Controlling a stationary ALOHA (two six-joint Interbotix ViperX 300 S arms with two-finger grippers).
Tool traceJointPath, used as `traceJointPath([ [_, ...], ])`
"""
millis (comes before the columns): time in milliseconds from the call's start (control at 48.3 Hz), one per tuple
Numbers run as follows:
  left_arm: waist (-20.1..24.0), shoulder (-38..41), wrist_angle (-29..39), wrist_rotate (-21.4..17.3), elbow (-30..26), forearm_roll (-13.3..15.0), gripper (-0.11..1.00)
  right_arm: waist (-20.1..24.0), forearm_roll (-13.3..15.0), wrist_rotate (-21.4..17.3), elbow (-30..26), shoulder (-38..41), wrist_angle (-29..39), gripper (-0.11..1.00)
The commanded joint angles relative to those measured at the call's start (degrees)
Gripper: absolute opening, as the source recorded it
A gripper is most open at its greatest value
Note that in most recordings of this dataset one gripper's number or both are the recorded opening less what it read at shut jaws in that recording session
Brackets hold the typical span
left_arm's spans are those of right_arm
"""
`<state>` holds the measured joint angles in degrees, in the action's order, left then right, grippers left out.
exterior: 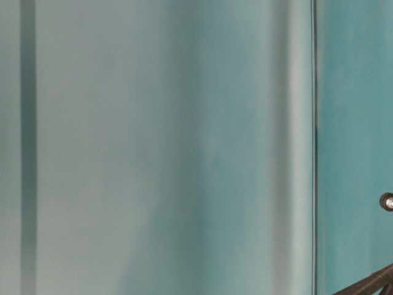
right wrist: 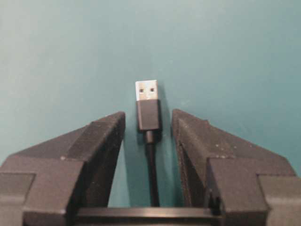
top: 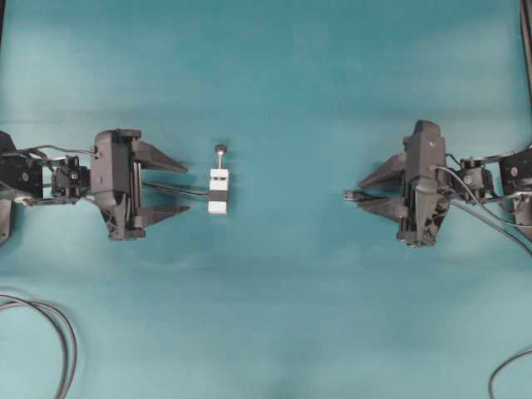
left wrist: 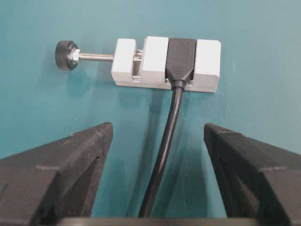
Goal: Insert the USB cable into the female connector supported by the left arm.
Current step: 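Close the right gripper on the black USB-A plug and lift it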
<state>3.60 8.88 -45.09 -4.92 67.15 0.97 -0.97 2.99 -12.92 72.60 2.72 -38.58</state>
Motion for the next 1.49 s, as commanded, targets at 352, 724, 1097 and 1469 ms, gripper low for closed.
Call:
traceJointPath([
  [352, 0.09, -0.44, 0.18, -0.26, -0.62, 0.18, 0.82, 1.41, 0.18, 0.0, -0.18, -0.18, 0.18, 0.3],
  [724, 0.09, -0.44, 0.26, -0.26, -0.7, 0.09, 0.81, 1.41, 0.18, 0.18, -1.41, -0.26, 0.79, 0.3],
  [1097, 0.0, -0.44, 0.18, -0.26, -0.62, 0.09, 0.72, 1.23, 0.18, 0.53, -3.16, -0.97, 1.49, 0.29],
  [1469, 0.0, -0.44, 0.18, -0.26, -0.7, 0.18, 0.72, -2.37, 0.18, 1.05, -1.05, -8.96, 8.44, 0.21],
])
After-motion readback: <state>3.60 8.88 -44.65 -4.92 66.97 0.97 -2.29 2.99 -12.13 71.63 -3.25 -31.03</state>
